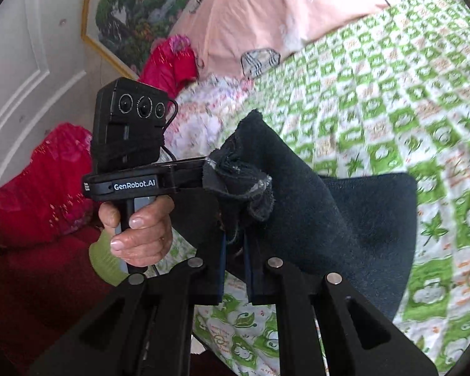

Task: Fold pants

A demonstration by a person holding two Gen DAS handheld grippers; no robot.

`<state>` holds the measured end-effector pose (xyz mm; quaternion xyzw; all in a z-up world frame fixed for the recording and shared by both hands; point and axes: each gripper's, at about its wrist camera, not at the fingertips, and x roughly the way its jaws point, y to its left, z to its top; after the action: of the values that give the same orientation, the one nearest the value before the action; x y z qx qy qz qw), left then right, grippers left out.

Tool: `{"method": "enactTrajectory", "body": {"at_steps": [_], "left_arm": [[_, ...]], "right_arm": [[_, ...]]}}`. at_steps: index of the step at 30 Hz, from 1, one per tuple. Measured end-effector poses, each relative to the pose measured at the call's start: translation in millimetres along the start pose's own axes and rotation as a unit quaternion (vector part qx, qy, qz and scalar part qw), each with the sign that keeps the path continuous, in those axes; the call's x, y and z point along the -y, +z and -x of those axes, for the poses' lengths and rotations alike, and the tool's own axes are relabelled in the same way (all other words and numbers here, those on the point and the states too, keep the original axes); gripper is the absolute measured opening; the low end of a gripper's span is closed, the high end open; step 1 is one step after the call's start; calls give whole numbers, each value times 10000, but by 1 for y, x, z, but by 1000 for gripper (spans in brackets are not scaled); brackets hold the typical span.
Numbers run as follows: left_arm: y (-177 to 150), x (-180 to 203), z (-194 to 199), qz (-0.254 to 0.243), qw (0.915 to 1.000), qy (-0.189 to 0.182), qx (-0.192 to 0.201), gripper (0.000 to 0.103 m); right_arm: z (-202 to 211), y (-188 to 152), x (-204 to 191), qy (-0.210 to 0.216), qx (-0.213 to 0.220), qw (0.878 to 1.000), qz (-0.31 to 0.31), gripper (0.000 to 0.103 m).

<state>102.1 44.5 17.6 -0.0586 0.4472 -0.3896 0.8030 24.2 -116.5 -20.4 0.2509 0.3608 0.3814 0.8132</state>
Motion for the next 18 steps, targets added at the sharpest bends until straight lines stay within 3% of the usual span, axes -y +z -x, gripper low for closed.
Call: {"method": "enactTrajectory", "body": {"at_steps": [14,18], "left_arm": [[-40,-52,-4,876,9961,131,11,7],[-49,-58,5,1092,9938,179,90,11]], "right_arm": [[-43,-10,2,-449,-695,9965,73,15],[-47,-9,2,-407,-763,9962,51,21]]}}
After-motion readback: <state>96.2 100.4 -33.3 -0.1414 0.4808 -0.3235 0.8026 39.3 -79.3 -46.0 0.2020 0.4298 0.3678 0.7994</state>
